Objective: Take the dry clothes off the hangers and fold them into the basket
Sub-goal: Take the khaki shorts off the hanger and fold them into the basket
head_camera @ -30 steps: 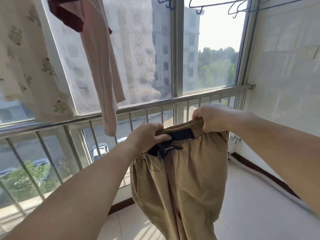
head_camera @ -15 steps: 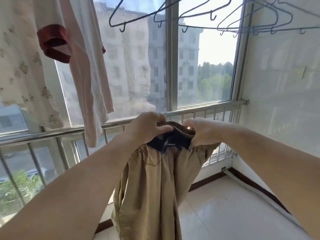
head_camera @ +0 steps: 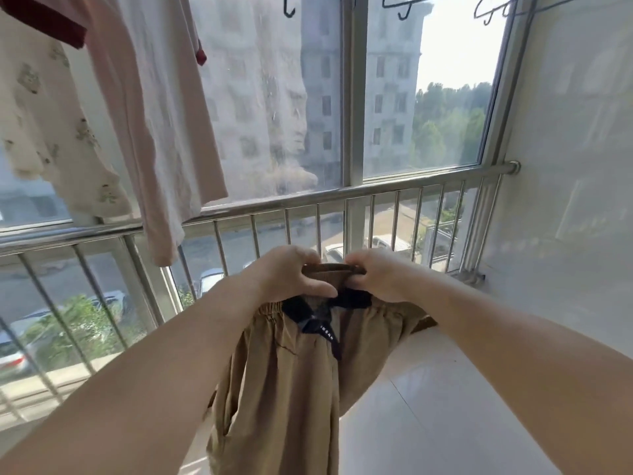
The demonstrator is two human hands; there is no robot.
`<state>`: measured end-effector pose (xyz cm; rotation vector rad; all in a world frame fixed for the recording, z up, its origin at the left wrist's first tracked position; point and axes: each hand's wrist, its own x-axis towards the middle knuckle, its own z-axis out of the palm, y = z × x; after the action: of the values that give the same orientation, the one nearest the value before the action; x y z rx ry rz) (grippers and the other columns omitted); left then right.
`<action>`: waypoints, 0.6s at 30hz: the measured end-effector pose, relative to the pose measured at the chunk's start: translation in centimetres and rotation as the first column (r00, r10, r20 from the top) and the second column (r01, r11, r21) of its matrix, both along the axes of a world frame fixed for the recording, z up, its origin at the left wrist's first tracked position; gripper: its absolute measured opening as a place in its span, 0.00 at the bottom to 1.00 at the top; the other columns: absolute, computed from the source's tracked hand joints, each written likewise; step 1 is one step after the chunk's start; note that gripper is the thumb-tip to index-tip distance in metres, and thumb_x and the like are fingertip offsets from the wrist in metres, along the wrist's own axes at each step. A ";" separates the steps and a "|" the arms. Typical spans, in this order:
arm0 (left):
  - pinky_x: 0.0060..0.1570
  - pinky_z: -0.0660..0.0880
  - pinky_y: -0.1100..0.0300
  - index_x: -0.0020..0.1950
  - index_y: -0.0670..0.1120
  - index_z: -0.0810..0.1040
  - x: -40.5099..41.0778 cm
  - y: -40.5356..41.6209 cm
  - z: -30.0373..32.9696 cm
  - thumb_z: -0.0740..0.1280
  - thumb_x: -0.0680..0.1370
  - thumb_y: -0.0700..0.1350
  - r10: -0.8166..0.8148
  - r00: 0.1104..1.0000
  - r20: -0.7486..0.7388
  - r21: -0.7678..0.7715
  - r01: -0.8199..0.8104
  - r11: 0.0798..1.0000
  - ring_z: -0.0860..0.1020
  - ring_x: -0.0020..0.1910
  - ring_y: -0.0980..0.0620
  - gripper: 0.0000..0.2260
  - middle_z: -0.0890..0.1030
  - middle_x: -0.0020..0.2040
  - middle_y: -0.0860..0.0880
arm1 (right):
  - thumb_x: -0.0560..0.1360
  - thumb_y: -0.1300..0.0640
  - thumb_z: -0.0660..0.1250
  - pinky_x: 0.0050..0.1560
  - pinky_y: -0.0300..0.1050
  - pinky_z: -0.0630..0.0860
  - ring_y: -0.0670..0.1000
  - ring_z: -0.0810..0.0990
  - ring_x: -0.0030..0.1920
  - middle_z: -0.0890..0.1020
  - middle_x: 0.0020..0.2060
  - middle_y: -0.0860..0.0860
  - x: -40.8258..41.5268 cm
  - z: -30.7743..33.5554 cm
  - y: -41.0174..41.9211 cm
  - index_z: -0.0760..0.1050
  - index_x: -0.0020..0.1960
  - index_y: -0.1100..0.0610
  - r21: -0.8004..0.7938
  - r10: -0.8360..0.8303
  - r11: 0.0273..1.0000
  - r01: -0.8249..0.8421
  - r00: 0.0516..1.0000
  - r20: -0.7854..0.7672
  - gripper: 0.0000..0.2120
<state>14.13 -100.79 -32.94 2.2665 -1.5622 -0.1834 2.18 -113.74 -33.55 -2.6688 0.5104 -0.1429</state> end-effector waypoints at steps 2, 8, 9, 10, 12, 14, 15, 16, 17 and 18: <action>0.39 0.76 0.65 0.51 0.48 0.76 0.2 1.2 -1.1 0.73 0.69 0.55 0.018 0.995 -0.096 0.050 -0.013 0.999 0.77 0.42 0.54 0.17 0.78 0.42 0.50 | 0.78 0.55 0.61 0.48 0.46 0.74 0.51 0.75 0.46 0.74 0.39 0.47 0.4 -0.9 0.2 0.73 0.49 0.52 0.004 0.023 1.000 -0.023 1.000 0.006 0.03; 0.51 0.77 0.58 0.58 0.50 0.73 1.5 4.9 -4.1 0.76 0.65 0.53 0.114 0.956 -0.272 0.188 -0.063 0.980 0.77 0.50 0.53 0.24 0.79 0.48 0.52 | 0.78 0.55 0.60 0.47 0.51 0.77 0.52 0.77 0.44 0.75 0.38 0.46 0.7 -2.5 0.1 0.73 0.44 0.50 -0.051 0.057 0.997 -0.054 0.997 0.051 0.05; 0.51 0.77 0.57 0.59 0.49 0.73 1.5 5.4 -4.7 0.76 0.65 0.52 0.124 0.947 -0.297 0.194 -0.067 0.979 0.77 0.50 0.51 0.25 0.79 0.49 0.51 | 0.77 0.55 0.60 0.46 0.51 0.76 0.52 0.77 0.43 0.76 0.38 0.47 0.5 -2.6 0.0 0.74 0.45 0.51 -0.062 0.042 0.997 -0.038 0.997 0.060 0.05; 0.52 0.78 0.56 0.58 0.48 0.73 1.5 5.8 -5.1 0.76 0.66 0.50 0.132 0.936 -0.328 0.190 -0.071 0.979 0.78 0.50 0.50 0.24 0.79 0.49 0.49 | 0.77 0.55 0.59 0.46 0.51 0.76 0.52 0.76 0.44 0.76 0.38 0.47 0.4 -2.7 -0.1 0.74 0.44 0.51 -0.069 0.030 0.997 -0.025 0.997 0.070 0.06; 0.51 0.78 0.56 0.55 0.50 0.72 1.2 6.4 -6.0 0.76 0.66 0.46 0.145 0.909 -0.390 0.178 -0.081 0.981 0.78 0.51 0.50 0.21 0.79 0.50 0.48 | 0.77 0.55 0.59 0.48 0.53 0.76 0.53 0.76 0.44 0.76 0.38 0.47 0.2 -3.0 -0.5 0.73 0.42 0.49 -0.088 0.022 0.996 -0.015 0.997 0.073 0.07; 0.51 0.78 0.56 0.52 0.52 0.72 1.0 6.6 -6.9 0.76 0.67 0.42 0.163 0.904 -0.395 0.179 -0.098 0.979 0.78 0.50 0.50 0.19 0.79 0.49 0.49 | 0.77 0.54 0.59 0.50 0.55 0.75 0.53 0.76 0.45 0.76 0.39 0.47 0.1 -3.5 -0.7 0.72 0.42 0.49 -0.135 0.025 0.991 -0.017 0.998 0.060 0.06; 0.50 0.77 0.57 0.51 0.52 0.73 1.1 6.6 -7.1 0.75 0.68 0.41 0.171 0.913 -0.371 0.168 -0.116 0.979 0.78 0.49 0.51 0.17 0.79 0.48 0.49 | 0.78 0.53 0.59 0.51 0.56 0.75 0.53 0.76 0.45 0.76 0.39 0.47 0.0 -3.6 -0.9 0.72 0.43 0.49 -0.174 0.032 0.984 -0.022 0.998 0.050 0.06; 0.48 0.77 0.59 0.50 0.51 0.73 1.1 6.6 -7.4 0.74 0.69 0.40 0.179 0.924 -0.337 0.143 -0.138 0.980 0.77 0.47 0.51 0.15 0.78 0.46 0.50 | 0.78 0.52 0.60 0.51 0.56 0.75 0.53 0.77 0.45 0.77 0.39 0.47 -0.1 -3.9 -1.0 0.72 0.44 0.49 -0.211 0.044 0.977 -0.036 0.999 0.031 0.05; 0.44 0.75 0.62 0.49 0.51 0.74 1.3 6.6 -7.5 0.73 0.70 0.40 0.190 0.936 -0.295 0.101 -0.167 0.981 0.76 0.45 0.51 0.12 0.77 0.43 0.51 | 0.78 0.50 0.60 0.51 0.56 0.75 0.53 0.77 0.45 0.77 0.39 0.48 -0.2 -4.1 -1.2 0.72 0.44 0.49 -0.240 0.059 0.969 -0.054 0.998 0.013 0.05; 0.40 0.72 0.63 0.47 0.50 0.75 1.5 6.7 -7.6 0.73 0.70 0.41 0.213 0.944 -0.252 0.048 -0.207 0.977 0.75 0.43 0.51 0.10 0.76 0.40 0.51 | 0.77 0.48 0.61 0.51 0.56 0.75 0.53 0.77 0.44 0.77 0.39 0.48 -0.4 -4.2 -1.2 0.71 0.45 0.49 -0.256 0.083 0.963 -0.080 0.997 0.002 0.06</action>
<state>15.61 -94.13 -40.54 2.2995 -1.1848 -0.4177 1.83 -114.98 -37.76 -2.9332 0.3999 -0.2149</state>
